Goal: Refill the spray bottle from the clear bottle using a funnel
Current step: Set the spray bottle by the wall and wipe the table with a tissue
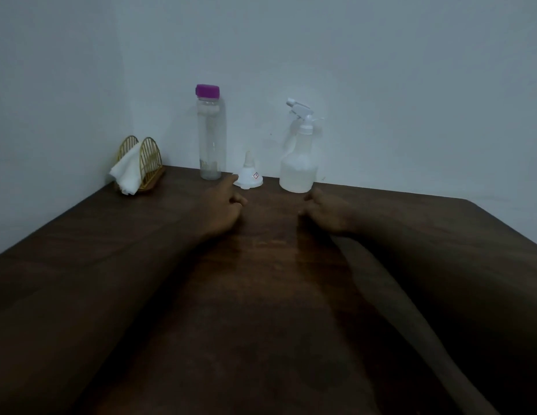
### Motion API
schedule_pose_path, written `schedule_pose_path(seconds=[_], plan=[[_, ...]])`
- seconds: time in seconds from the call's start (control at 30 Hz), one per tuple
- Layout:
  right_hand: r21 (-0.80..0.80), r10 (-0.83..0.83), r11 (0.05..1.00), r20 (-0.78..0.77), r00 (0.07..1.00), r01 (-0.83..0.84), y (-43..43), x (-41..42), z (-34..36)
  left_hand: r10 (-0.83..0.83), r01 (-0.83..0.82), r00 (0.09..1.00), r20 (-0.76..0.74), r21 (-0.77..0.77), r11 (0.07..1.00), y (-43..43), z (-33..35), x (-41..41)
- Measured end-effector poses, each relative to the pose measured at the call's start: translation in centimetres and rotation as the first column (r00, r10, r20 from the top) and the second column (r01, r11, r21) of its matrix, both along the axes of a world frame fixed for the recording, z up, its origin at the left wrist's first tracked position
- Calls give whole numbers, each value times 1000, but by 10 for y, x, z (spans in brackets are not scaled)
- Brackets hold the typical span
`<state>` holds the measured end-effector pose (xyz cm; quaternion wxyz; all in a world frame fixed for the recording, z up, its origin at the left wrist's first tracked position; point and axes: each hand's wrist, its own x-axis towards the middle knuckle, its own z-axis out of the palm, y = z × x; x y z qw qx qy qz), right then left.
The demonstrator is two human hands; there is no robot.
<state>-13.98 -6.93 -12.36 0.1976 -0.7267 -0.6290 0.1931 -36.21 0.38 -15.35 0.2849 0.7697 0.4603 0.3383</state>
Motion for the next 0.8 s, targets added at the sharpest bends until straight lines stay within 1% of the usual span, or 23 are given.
schedule_pose_path(seconds=[0.03,0.07,0.1,0.13,0.17,0.2,0.27,0.37,0.43,0.47,0.53,0.6,0.67,0.73,0.8], plan=[[1,-14,1000,-181,983,14,-1,0,5,11,-10,999,-37,30,999,-1,5,-12],[19,-39,999,-370,928,50,-3,2,10,38,-32,997,-67,80,996,-3,11,-26],[30,-89,992,-521,849,123,-6,5,14,75,-63,994,-84,134,989,-3,16,-39],[20,-133,981,-648,750,192,-8,8,16,114,-97,990,-86,180,979,-3,20,-52],[-4,-166,971,-729,664,238,-8,10,17,142,-125,988,-68,209,970,-2,23,-64],[-26,-178,967,-780,600,253,-7,13,17,159,-149,987,-33,214,965,-1,22,-74],[-52,-178,968,-830,528,245,-5,6,21,218,-224,975,50,207,952,-1,15,-93],[-36,-132,975,-890,437,221,4,-19,28,374,-387,922,99,193,902,-2,1,-113],[-11,-77,987,-912,402,163,10,-42,33,425,-438,899,109,180,881,-2,-1,-120],[4,-52,991,-911,409,134,14,-55,33,437,-450,893,113,182,874,-3,-1,-123],[48,-12,993,-871,491,109,21,-80,33,458,-482,874,163,174,859,0,-1,-125],[111,29,989,-792,610,96,29,-107,32,494,-536,835,242,155,830,5,-2,-132],[168,81,984,-699,710,53,38,-135,31,527,-585,790,314,127,801,10,-4,-141],[213,123,977,-602,789,11,47,-160,31,546,-615,755,364,103,782,13,-4,-145],[252,139,968,-520,843,-5,59,-183,30,553,-617,747,370,75,783,17,-6,-147]])
